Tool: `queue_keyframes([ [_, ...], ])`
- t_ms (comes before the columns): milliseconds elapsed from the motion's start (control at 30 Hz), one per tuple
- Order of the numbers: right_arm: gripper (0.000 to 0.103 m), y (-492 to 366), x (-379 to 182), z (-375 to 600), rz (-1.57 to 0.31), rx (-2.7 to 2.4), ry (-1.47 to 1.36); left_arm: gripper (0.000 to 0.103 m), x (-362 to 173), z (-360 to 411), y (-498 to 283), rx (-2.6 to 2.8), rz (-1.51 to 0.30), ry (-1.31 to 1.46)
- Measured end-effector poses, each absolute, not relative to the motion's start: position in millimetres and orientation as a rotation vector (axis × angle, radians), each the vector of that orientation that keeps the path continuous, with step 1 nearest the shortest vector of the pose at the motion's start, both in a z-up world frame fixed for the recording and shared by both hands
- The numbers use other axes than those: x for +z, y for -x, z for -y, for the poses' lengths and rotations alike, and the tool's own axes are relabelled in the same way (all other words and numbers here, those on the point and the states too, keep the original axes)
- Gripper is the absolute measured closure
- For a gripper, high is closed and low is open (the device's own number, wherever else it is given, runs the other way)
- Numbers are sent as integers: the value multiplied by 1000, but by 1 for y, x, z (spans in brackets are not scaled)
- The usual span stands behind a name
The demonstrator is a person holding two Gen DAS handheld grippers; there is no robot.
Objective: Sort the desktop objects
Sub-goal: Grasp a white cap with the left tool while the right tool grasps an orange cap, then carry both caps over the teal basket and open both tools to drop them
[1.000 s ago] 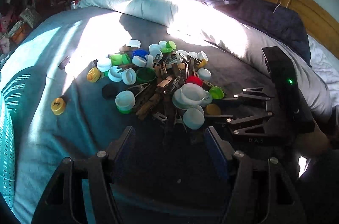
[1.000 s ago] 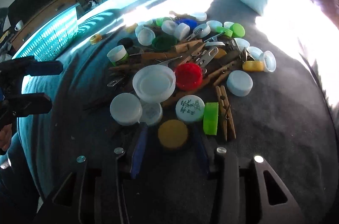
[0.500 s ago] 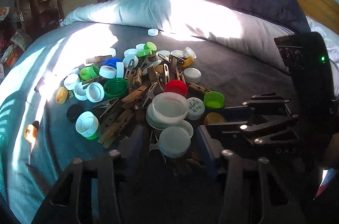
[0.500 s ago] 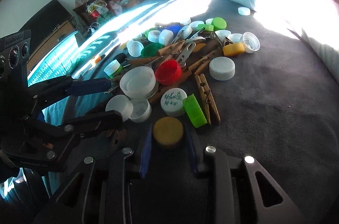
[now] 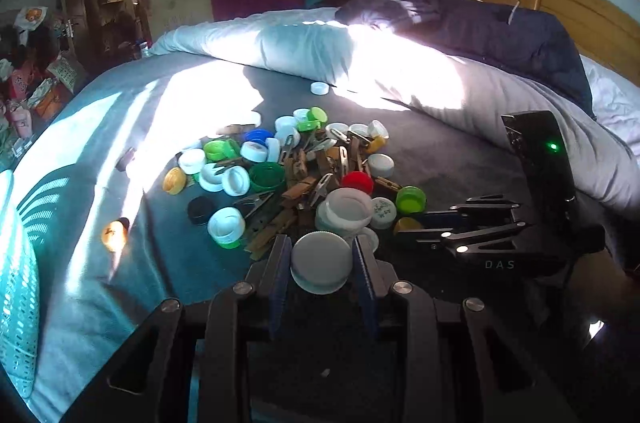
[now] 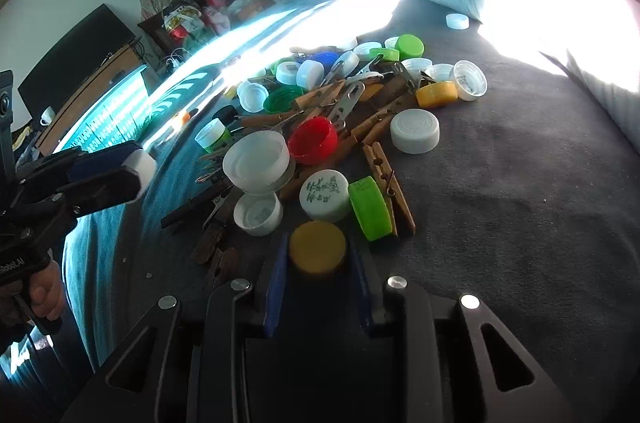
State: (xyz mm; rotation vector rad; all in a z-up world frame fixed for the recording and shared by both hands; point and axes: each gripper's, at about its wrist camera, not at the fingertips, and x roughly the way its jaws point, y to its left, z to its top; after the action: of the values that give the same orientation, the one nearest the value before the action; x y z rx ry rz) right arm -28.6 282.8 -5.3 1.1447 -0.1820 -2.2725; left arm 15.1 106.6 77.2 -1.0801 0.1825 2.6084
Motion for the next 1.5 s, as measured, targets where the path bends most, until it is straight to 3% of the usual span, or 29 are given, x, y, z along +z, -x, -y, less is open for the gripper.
queue_keyframes([
  [300, 75, 16, 18, -293, 192, -2311, -1160, 71, 128, -27, -42, 2794, -141, 1073],
  [633, 75, 17, 123, -295, 183, -2432, -979, 71, 187, 70, -56, 3021, -19, 1045],
  [1067, 75, 32, 252, -140, -29, -2312, -705, 71, 242, 182, -68, 3171, 63, 1027],
  [1500, 75, 51, 300, 10, -99, -2156, -704, 71, 267, 279, -66, 3203, 127, 1163],
])
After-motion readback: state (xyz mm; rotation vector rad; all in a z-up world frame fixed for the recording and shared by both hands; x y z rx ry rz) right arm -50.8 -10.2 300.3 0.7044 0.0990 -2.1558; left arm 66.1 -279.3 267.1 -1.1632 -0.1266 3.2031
